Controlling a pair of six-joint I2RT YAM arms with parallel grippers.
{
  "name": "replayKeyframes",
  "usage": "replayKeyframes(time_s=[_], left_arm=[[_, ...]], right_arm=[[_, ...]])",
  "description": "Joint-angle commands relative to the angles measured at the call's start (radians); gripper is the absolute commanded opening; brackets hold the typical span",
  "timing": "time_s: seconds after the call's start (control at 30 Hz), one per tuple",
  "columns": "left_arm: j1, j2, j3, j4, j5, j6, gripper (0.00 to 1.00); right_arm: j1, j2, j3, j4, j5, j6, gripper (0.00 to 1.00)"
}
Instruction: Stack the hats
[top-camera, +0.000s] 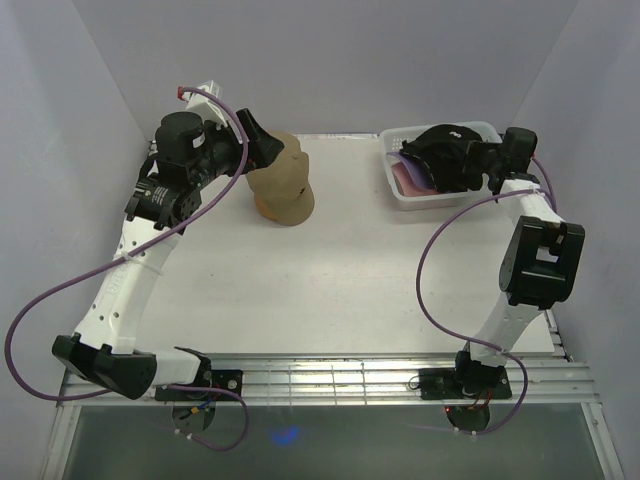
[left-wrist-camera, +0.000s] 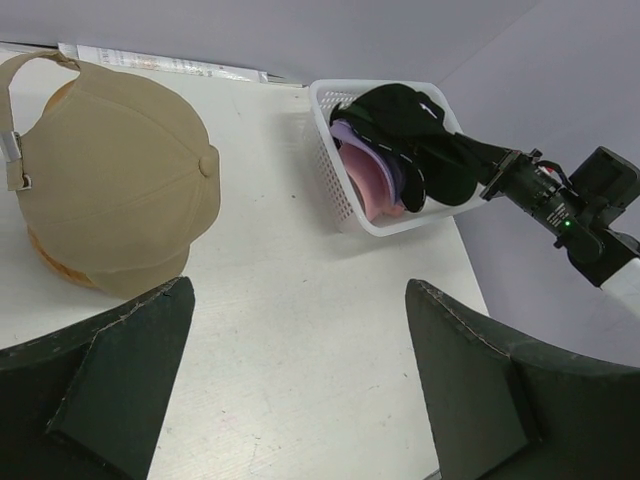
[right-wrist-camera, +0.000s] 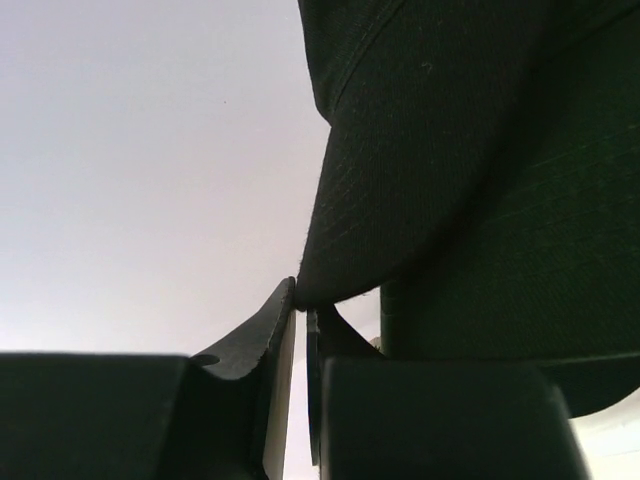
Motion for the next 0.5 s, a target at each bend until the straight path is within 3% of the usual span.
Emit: replayKeyframes(time_s=[0.0,0.27,0.47], left_arm=[[-0.001,-0.034,0.024,-0.011,-0.016,0.006,0.97],[-0.001,-0.034,0.026,-0.010,-0.017,0.002,0.97],[-0.001,-0.040,0.018,-0.004,-0.011,-0.001,0.97]], right_arm=[[0.000,-0.004,0.085,0.035,-0.021,-0.037,0.08],[0.000,-0.003,0.276,0.134,-0.085,-0.068,0.08],[0.002,-0.014,0.279,0.297,-0.146,-0.050,0.08]])
